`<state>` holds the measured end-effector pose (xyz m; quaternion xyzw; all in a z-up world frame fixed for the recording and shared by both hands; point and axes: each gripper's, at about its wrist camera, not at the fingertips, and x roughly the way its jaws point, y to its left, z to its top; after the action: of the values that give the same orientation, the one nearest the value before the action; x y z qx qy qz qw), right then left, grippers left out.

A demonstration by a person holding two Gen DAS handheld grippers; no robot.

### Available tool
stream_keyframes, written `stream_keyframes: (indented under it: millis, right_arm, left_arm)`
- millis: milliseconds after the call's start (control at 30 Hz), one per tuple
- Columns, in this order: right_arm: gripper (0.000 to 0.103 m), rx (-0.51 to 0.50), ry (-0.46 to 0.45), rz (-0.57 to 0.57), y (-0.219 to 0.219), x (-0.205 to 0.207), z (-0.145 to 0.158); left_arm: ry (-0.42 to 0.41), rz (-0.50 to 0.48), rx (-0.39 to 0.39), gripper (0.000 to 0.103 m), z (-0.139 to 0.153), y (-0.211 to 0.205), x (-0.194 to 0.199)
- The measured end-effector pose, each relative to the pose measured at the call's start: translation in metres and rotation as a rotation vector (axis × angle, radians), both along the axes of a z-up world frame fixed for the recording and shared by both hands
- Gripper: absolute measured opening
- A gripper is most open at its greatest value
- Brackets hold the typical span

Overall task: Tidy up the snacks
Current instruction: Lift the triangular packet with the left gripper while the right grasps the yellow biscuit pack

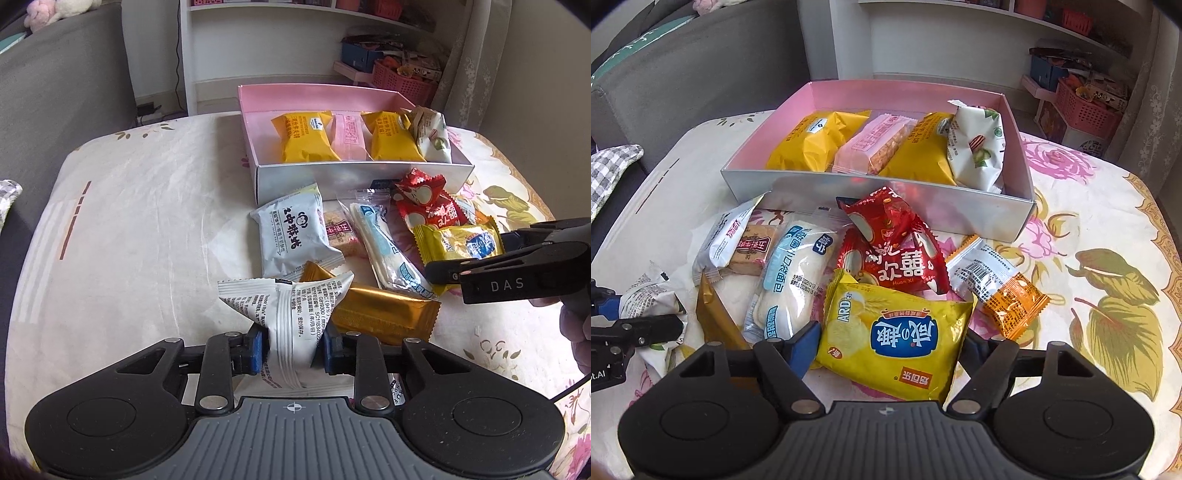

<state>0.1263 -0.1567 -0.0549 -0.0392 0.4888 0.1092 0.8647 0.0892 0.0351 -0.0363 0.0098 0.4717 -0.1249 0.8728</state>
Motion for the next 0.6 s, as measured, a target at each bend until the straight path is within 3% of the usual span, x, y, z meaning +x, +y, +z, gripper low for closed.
stream_keyframes:
  millis: [600]
  right_arm:
    - [0.067, 0.122, 0.037, -0.090, -0.038, -0.011, 0.022]
  left_arm:
    - [-0.032, 0.084, -0.082, 0.026, 0.024, 0.020, -0.004]
